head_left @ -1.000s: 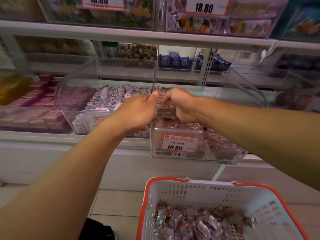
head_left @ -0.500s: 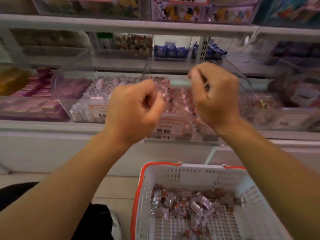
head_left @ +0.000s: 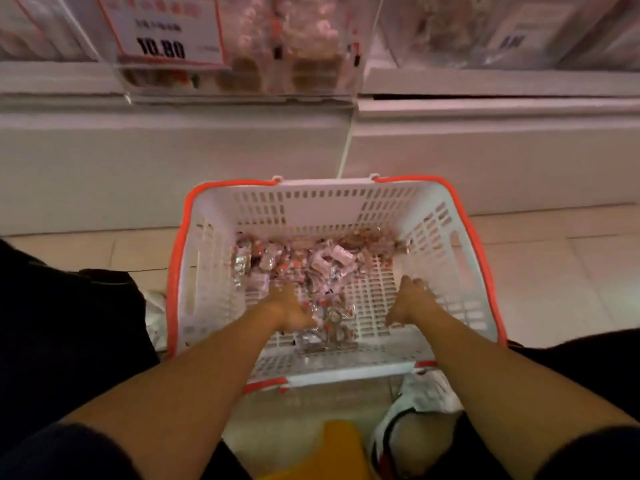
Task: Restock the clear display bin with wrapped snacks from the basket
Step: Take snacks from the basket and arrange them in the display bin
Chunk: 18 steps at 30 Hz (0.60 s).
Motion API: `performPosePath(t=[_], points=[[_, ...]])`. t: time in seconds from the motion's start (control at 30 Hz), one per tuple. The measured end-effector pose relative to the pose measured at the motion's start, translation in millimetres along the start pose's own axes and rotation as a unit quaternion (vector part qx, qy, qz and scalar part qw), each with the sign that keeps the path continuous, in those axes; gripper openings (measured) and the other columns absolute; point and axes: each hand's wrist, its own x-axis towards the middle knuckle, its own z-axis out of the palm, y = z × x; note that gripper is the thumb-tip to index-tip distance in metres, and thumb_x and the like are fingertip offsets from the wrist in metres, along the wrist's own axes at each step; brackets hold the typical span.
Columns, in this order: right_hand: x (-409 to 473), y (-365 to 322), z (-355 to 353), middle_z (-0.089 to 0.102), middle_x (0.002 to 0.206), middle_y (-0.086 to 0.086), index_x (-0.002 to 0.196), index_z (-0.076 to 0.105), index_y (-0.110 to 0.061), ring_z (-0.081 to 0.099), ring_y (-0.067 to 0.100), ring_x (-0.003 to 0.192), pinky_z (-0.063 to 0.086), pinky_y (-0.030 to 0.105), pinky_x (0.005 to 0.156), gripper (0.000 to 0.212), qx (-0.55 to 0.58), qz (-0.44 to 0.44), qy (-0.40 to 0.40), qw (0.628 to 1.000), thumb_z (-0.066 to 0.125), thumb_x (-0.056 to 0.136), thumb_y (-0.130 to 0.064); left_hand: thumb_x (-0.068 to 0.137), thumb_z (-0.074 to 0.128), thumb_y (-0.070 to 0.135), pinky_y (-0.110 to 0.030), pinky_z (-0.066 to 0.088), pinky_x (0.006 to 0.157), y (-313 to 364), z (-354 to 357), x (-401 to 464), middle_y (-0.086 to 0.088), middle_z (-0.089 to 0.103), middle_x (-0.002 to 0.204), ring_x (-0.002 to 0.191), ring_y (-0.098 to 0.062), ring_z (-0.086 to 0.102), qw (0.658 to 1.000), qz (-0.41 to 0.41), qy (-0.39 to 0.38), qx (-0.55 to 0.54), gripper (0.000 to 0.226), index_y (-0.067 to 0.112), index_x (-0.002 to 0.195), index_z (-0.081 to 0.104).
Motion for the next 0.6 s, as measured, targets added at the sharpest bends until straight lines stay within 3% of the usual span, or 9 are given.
performPosePath(t=[0.07,0.13,0.2,0.33,0.43,0.53,0.6], points=[[9.2,-3.1,-0.3,0.007,0.158,0.019,0.147,0.020,-0.010,0.033,0.040,0.140,0.042,0.044,0.106,0.104,0.002,-0.001,-0.007,1.000,0.086,0.070,-0.034,0.075,0.080,0.048,-0.043,0.034,0.114,-3.5,17.5,16.1,-0.012,-0.004,0.164,0.148,-0.036,0.016,0.998,-0.039,0.020,-0.035,0.119,0.018,0.157,-0.001],[19.2,-8.4,4.9,-0.004,0.160,0.020,0.151,0.012,-0.011,0.031,0.043,0.141,0.044,0.045,0.105,0.109,-0.017,0.005,-0.031,0.999,0.085,0.073,-0.035,0.074,0.082,0.044,-0.037,0.042,0.105,-4.4,26.8,27.2,-0.015,0.009,0.162,0.142,-0.036,0.030,0.997,-0.056,0.027,-0.044,0.112,0.015,0.156,0.011],[28.9,-13.0,17.3,0.005,0.160,0.022,0.154,0.009,-0.009,0.024,0.043,0.144,0.037,0.047,0.112,0.117,-0.043,0.008,-0.070,0.997,0.083,0.073,-0.048,0.075,0.082,0.042,-0.033,0.047,0.091,-2.3,34.9,34.7,-0.015,0.025,0.153,0.131,-0.034,0.044,0.997,-0.060,0.014,-0.034,0.095,0.012,0.148,0.029],[39.0,-17.9,40.2,0.016,0.157,0.025,0.154,0.013,-0.005,0.022,0.045,0.144,0.027,0.054,0.117,0.130,-0.068,0.013,-0.111,0.991,0.082,0.062,-0.066,0.076,0.081,0.043,-0.041,0.047,0.100,3.6,50.6,43.0,-0.011,0.030,0.145,0.125,-0.035,0.047,0.995,-0.080,0.055,-0.012,0.074,0.016,0.134,0.044],[46.2,-24.6,43.5,0.020,0.157,0.025,0.153,0.013,-0.001,0.022,0.043,0.144,0.025,0.050,0.119,0.133,-0.073,-0.004,-0.104,0.992,0.078,0.061,-0.072,0.080,0.079,0.037,-0.042,0.048,0.100,8.9,55.7,50.2,-0.011,0.041,0.139,0.120,-0.032,0.052,0.994,-0.068,0.082,-0.027,0.054,0.016,0.123,0.055],[49.2,-38.9,40.8,0.015,0.160,0.024,0.155,0.011,-0.001,0.017,0.042,0.147,0.023,0.049,0.120,0.141,-0.080,-0.025,-0.121,0.989,0.070,0.057,-0.083,0.080,0.080,0.024,-0.028,0.051,0.081,14.7,60.1,55.5,-0.007,0.063,0.114,0.093,-0.020,0.060,0.996,-0.014,0.058,-0.063,0.024,0.021,0.093,0.060],[48.1,-54.0,42.9,0.004,0.163,0.021,0.157,-0.005,-0.008,0.012,0.042,0.149,0.025,0.050,0.119,0.148,-0.004,-0.018,-0.146,0.989,0.079,0.055,-0.075,0.082,0.074,0.014,-0.020,0.050,0.068,16.0,60.9,56.5,-0.008,0.066,0.109,0.080,-0.017,0.059,0.998,0.008,0.050,-0.039,0.017,0.021,0.088,0.060]])
